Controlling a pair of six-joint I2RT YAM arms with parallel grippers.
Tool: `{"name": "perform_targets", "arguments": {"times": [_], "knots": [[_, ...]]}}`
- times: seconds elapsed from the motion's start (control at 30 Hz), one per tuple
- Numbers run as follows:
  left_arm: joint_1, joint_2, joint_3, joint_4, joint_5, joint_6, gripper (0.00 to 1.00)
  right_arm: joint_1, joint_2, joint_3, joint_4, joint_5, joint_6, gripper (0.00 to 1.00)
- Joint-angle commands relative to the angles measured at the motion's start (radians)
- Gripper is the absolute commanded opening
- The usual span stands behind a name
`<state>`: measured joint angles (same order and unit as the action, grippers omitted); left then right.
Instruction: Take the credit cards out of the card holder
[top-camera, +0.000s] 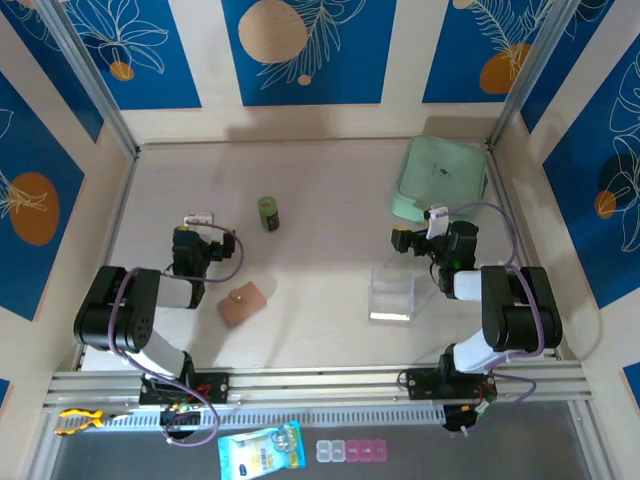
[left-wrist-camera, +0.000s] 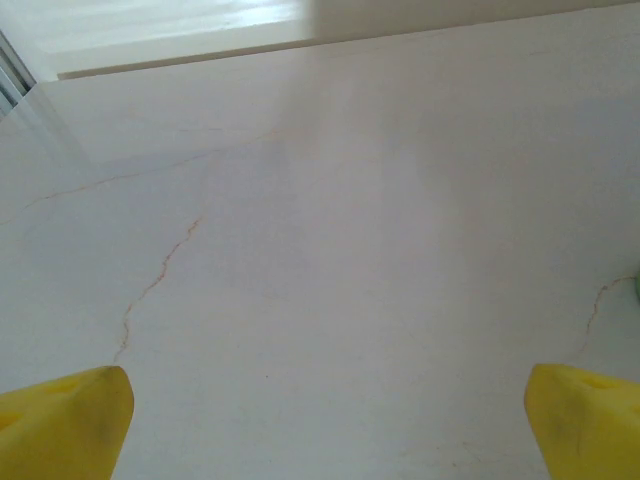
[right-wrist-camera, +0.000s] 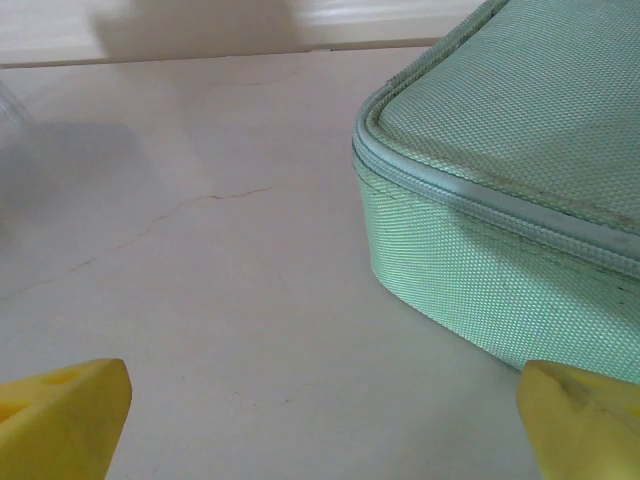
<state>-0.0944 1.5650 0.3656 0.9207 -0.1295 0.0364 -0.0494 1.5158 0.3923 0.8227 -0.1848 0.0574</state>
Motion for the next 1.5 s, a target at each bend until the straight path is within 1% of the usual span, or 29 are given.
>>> {"name": "perform_targets", "arguments": {"times": [0.0, 1.13, 1.23, 1.33, 1.4, 1.47], "knots": [[0.009, -0.001, 0.006, 0.026, 0.024, 0.013, 1.0, -0.006, 0.005, 0.001, 0.028, -0.016, -0.001, 0.99], [0.009, 0.0, 0.004, 0.027, 0.024, 0.012, 1.0, -0.006, 0.004, 0.0, 0.029, -0.017, 0.0, 0.99], [0.009, -0.003, 0.004, 0.03, 0.022, 0.013, 1.0, 0.01, 0.001, -0.002, 0.027, 0.019, -0.008, 0.99], [0.009, -0.004, -0.002, 0.038, 0.021, 0.013, 1.0, 0.011, -0.004, -0.002, 0.027, 0.019, -0.006, 0.99], [0.01, -0.024, -0.014, 0.049, 0.013, 0.011, 1.0, 0.018, -0.031, 0.01, -0.021, 0.025, -0.017, 0.99], [0.009, -0.061, -0.016, 0.023, 0.002, 0.008, 1.0, 0.022, -0.068, 0.033, -0.093, 0.034, -0.017, 0.99]]}}
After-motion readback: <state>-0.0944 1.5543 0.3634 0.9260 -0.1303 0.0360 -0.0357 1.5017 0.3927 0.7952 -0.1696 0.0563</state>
